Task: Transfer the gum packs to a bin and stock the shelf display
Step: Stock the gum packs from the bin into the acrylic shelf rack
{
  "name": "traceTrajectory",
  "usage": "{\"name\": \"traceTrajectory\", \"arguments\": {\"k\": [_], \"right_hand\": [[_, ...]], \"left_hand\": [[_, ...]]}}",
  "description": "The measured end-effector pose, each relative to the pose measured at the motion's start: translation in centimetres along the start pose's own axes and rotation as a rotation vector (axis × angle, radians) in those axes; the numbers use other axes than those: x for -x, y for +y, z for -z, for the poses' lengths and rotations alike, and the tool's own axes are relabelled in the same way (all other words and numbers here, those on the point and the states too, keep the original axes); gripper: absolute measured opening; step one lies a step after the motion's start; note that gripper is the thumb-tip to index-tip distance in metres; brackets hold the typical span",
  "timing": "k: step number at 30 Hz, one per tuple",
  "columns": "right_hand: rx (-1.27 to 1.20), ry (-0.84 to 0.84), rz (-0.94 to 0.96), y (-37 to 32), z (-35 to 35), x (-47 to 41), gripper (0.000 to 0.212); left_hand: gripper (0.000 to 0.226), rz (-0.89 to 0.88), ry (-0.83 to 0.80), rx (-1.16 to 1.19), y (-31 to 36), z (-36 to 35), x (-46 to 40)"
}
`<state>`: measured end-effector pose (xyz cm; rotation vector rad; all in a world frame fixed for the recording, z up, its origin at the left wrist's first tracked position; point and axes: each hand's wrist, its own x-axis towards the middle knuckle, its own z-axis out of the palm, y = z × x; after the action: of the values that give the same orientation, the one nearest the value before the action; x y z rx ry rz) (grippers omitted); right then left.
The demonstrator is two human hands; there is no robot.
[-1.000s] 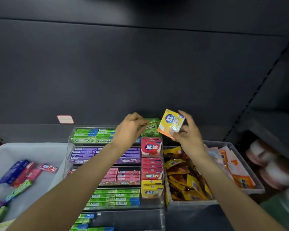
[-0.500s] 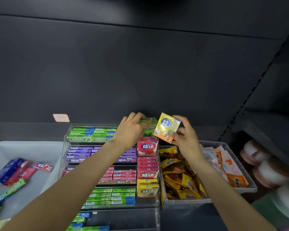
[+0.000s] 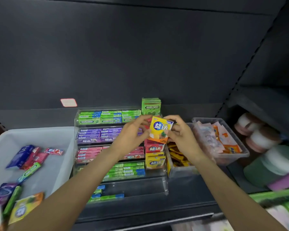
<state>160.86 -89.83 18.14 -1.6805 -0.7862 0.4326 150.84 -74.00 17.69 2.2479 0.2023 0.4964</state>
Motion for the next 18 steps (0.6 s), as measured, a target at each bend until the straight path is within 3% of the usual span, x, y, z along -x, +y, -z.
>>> {"name": "traceTrajectory", "arguments": {"k": [6, 11, 18], "right_hand": [[0.073, 0.027, -0.073, 2.1, -2.1, 3.4, 0.029], [0.476, 0.148, -0.012, 4.4, -2.7, 5.0, 0.020], [0.700, 0.114, 0.014, 5.2, -3.2, 5.7, 0.024]], "left_hand": [[0.032, 0.078, -0.004, 0.114, -1.1, -1.3, 3.7], [0.030, 0.091, -0.056, 0.021, -2.4, -3.9, 6.5], [0.013, 0.179, -0.009, 0.046, -3.3, -6.1, 7.4]]}}
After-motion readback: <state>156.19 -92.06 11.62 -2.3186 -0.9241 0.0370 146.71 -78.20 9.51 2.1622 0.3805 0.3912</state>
